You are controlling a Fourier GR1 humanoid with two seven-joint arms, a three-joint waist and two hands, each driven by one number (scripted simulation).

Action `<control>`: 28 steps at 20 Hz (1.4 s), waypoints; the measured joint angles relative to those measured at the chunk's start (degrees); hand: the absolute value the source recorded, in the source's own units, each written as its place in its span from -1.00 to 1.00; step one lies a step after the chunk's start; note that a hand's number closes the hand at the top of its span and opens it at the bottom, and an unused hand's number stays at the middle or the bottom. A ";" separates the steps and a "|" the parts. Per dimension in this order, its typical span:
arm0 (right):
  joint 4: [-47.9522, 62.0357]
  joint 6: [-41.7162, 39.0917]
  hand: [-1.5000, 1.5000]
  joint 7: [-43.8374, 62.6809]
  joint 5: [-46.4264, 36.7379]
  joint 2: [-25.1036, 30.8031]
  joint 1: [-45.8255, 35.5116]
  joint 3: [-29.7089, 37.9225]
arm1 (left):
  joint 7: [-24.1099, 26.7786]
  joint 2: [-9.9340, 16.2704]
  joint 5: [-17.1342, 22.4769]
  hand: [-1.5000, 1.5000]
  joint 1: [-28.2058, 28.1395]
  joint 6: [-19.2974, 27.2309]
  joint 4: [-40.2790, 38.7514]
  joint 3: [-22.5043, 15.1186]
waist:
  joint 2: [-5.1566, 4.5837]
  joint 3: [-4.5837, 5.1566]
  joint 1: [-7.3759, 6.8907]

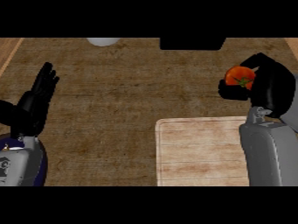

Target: Pick the tomato from the cutting board and place it in the pan

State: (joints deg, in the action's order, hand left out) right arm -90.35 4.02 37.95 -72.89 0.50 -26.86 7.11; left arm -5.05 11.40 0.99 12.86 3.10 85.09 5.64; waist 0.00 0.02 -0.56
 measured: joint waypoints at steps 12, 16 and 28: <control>17.08 10.22 1.00 -14.28 14.60 16.10 -2.07 18.66 | 0.40 0.06 0.14 0.00 2.04 -0.49 -1.98 0.79 | -0.24 -0.07 0.25; 28.01 15.13 1.00 -20.89 14.70 22.56 -1.42 22.38 | 1.01 -0.34 -0.15 0.00 0.84 -0.46 -1.18 0.42 | -0.44 -0.11 -0.28; 61.67 28.01 1.00 -40.21 20.88 34.74 -7.31 32.25 | 0.37 -1.56 -1.01 0.00 1.88 0.00 -0.46 -0.96 | -1.18 -0.40 -1.95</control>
State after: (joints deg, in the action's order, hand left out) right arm -28.68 32.04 -2.26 -52.00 35.24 -34.16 39.36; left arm -4.68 9.84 -0.02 14.73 3.10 84.63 4.67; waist -1.18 -0.38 -2.52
